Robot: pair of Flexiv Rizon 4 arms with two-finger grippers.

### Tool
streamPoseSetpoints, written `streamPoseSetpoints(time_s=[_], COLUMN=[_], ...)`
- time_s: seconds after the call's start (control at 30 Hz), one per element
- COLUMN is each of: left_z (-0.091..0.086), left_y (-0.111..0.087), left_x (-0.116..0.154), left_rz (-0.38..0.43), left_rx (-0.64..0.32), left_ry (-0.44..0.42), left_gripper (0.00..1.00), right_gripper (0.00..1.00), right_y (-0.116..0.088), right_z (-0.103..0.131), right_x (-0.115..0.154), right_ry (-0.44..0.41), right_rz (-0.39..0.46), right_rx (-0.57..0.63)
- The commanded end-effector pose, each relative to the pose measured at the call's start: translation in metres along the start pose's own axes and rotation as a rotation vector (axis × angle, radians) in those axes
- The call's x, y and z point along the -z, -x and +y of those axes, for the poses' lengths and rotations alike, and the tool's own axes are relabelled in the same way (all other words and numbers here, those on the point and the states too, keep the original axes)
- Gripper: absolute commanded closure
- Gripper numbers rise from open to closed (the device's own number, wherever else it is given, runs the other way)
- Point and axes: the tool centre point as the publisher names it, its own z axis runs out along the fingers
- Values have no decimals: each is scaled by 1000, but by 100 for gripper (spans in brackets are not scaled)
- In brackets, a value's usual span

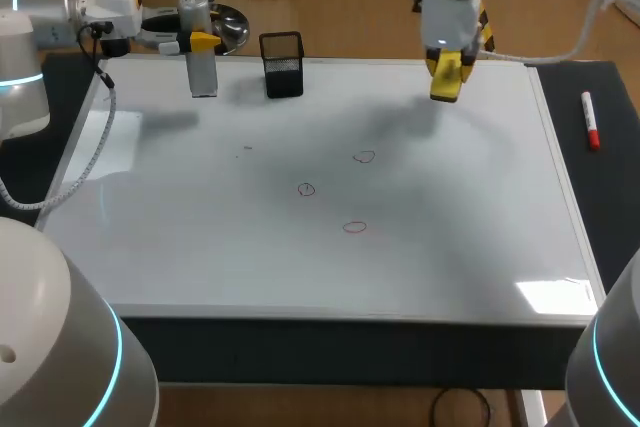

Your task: Pick up the inspection probe, press it on each red-marked spot on the whiteboard one by one, put down the probe, pick up the eraser, and wipe off all the red marks.

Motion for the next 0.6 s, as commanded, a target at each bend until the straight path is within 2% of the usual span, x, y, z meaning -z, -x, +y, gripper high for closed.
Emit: streamPoseSetpoints(time_s=[0.03, 0.4, 0.6], left_z=[-1, -1, -1], left_y=[0, 0, 0], left_x=[0, 0, 0], left_rz=[0, 0, 0], left_rx=[-1, -1, -1], left_ry=[0, 0, 0], left_gripper=[100, 100, 100], right_gripper=[100, 100, 100], right_y=[-11, -23, -20], right_z=[1, -6, -2], right_x=[-3, -6, -4], right_ry=[-22, -10, 4], right_rz=[-26, -29, -45], right_rx=[-8, -36, -23])
